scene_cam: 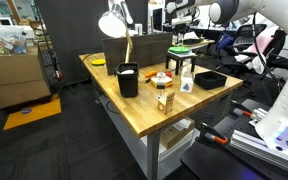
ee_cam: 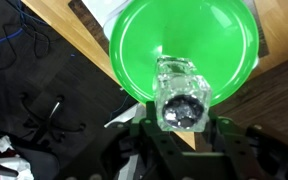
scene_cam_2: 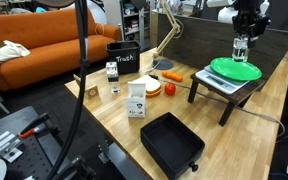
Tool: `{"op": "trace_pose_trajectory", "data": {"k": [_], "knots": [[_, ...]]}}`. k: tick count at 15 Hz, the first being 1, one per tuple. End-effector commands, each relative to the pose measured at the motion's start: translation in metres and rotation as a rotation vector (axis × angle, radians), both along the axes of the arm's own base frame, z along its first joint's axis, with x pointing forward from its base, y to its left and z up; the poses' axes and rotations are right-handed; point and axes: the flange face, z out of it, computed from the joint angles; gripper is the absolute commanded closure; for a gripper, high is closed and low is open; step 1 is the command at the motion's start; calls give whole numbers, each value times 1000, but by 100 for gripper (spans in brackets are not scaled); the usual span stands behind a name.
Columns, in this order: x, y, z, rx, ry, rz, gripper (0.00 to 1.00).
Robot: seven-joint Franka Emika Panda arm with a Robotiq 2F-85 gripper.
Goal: Remove the bottle from the green plate and put it on the table
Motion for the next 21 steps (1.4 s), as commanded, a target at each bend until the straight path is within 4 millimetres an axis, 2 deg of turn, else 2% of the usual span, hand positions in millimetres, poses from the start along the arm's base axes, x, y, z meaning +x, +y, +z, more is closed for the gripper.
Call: {"op": "trace_pose_trajectory", "data": {"k": [1, 3, 9, 14, 17, 20, 21], "knots": [[-4, 0, 29, 31, -29, 42, 82], [-8, -4, 40, 35, -35, 39, 82], [-28, -31, 54, 90, -35, 6, 82], [-52, -47, 76, 129, -47, -42, 82], [-71, -49, 86, 152, -37, -72, 82], [-92, -45, 87, 199, -14, -110, 82], [-74, -55, 85, 147, -22, -95, 57]]}}
